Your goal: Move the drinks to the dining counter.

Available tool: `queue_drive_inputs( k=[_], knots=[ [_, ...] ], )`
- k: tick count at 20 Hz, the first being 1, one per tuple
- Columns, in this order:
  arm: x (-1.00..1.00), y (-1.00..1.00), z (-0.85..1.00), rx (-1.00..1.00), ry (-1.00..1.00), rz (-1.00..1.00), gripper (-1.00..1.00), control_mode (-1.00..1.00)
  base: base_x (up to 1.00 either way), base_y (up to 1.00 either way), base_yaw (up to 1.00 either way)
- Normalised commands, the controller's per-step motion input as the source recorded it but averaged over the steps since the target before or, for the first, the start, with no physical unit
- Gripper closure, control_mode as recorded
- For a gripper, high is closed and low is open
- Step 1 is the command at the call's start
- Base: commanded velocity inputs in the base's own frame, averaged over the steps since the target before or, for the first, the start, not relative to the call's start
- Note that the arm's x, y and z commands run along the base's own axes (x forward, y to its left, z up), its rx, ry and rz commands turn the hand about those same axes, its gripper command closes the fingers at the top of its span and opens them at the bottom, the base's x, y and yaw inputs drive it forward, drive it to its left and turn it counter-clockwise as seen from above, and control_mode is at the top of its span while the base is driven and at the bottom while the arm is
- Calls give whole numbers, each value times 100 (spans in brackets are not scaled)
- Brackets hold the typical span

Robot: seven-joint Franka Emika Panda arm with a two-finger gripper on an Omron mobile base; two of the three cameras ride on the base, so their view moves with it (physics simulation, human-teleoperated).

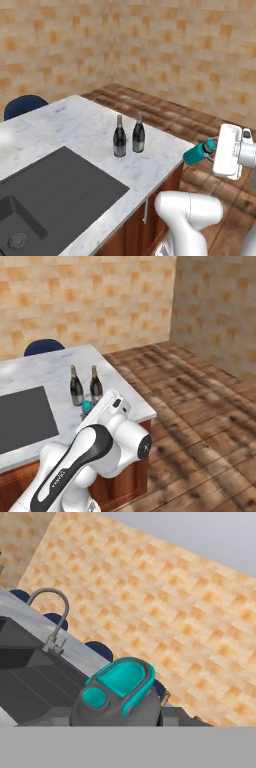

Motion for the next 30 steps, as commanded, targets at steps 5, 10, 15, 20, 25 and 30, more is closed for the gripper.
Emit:
queue_drive_inputs(
  k=[5,10,15,20,25,30],
  knots=[
    [0,0,0,0,0,0,100,100,85,-3,28],
    [0,0,0,0,0,0,100,100,87,-5,31],
    [0,0,0,0,0,0,100,100,80,0,33],
    [0,0,0,0,0,0,100,100,81,0,36],
    [0,0,0,0,0,0,100,100,86,0,37],
    [0,0,0,0,0,0,100,100,86,0,37]
  ],
)
